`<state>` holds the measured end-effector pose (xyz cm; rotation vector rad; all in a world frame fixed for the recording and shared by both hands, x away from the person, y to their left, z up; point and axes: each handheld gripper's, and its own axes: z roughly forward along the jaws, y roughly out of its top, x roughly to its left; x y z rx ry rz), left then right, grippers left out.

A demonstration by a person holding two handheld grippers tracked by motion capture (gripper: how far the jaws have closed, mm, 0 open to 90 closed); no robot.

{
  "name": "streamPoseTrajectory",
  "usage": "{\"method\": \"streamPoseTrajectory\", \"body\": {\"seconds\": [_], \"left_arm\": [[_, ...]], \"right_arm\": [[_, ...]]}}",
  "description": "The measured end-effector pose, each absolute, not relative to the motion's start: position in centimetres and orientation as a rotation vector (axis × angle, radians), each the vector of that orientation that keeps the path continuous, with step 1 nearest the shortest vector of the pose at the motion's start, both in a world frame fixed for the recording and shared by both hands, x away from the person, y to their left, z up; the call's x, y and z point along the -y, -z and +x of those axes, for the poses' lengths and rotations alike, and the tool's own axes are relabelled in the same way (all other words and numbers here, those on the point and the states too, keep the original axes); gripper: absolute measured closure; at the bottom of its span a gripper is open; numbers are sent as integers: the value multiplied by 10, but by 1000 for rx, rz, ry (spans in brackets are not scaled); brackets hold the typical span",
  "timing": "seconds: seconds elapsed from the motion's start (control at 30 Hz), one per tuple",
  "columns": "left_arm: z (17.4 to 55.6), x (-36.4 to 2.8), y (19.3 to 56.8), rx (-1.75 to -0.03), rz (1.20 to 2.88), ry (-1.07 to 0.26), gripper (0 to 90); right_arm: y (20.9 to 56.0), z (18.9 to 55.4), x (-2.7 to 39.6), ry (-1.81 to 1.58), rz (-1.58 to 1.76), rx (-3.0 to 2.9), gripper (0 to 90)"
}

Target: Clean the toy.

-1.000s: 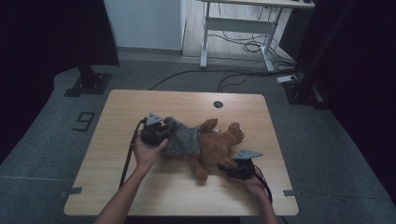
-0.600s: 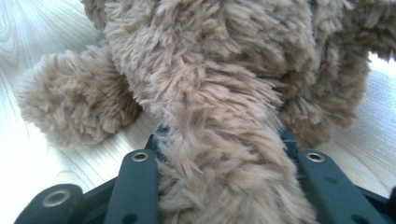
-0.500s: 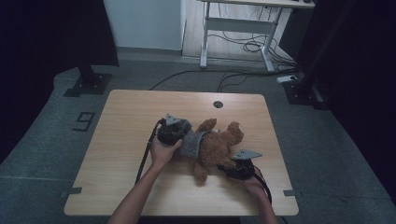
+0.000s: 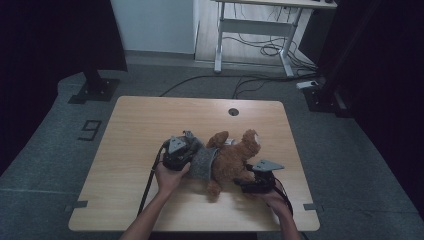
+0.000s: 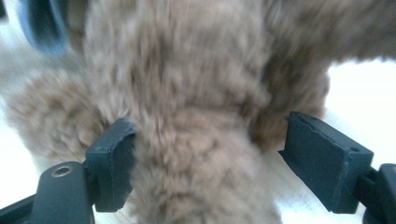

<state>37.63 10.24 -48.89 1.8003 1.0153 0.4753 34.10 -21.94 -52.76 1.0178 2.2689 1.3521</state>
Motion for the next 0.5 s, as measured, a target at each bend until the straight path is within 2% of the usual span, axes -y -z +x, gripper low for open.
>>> {"method": "streamPoseTrajectory", "body": {"seconds": [0.13, 0.37, 0.43, 0.5], "left_arm": [[370, -103, 490, -1004, 1793, -473, 803], [364, -109, 492, -1009, 1771, -443, 803], [364, -109, 492, -1008, 1771, -436, 802], [364, -110, 492, -1006, 1774, -432, 803]], "right_arm": [[515, 343, 224, -1496, 1087, -2176, 186], [522, 365, 199, -1433, 1138, -2242, 19], [524, 370, 198, -1419, 1153, -2273, 40], [525, 372, 199, -1425, 1143, -2299, 115]]}}
